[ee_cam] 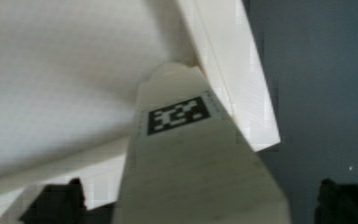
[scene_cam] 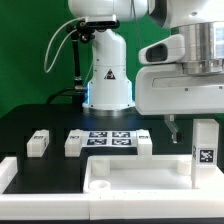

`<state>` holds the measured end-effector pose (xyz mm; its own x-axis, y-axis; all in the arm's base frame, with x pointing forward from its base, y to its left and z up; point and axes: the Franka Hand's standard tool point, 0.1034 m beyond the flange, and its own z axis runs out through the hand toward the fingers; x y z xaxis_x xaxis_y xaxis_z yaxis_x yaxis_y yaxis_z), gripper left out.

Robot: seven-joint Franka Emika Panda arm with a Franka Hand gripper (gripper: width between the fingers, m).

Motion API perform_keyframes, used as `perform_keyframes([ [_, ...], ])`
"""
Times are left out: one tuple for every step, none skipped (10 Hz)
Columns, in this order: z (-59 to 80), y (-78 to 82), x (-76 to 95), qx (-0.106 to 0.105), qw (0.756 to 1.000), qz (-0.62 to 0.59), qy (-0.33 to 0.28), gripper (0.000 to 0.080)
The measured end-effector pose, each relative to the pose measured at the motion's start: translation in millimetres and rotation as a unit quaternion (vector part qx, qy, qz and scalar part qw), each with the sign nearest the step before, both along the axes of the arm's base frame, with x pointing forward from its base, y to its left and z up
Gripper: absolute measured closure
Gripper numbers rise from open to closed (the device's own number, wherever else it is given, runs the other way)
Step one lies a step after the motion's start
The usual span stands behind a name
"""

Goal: Assemble desk

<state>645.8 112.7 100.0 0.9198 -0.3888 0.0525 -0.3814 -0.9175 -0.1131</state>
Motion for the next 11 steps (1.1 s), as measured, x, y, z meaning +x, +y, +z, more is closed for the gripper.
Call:
perform_keyframes([
  [-0.1, -0.4, 0.0, 0.000, 1.000, -0.001, 0.000, 0.0150],
  [-0.3, 0.0, -0.1, 0.002, 1.000, -0.012, 0.001, 0.0274],
  [-0.3, 0.6, -0.1, 0.004, 0.999, -0.039, 0.003, 0.0408],
  [-1.4, -2.7, -1.6, 0.005, 0.998, -0.068, 0.009, 0.0408],
  [-1.8, -3.8, -1.7, 0.008, 0.994, -0.109, 0.013, 0.0502],
  [-1.9, -4.3, -1.7, 0.010, 0.991, -0.136, 0.016, 0.0503],
  [-2.2, -4.5, -2.0, 0.014, 0.985, -0.172, 0.019, 0.0503],
  [-2.4, -6.4, -1.8, 0.022, 0.973, -0.227, 0.023, 0.0503],
  [-2.4, -8.3, -2.0, 0.033, 0.957, -0.285, 0.032, 0.0503],
  [-2.8, -8.6, -3.3, 0.053, 0.921, -0.383, 0.048, 0.0503],
  [-3.2, -9.1, -3.8, 0.073, 0.882, -0.462, 0.061, 0.0504],
])
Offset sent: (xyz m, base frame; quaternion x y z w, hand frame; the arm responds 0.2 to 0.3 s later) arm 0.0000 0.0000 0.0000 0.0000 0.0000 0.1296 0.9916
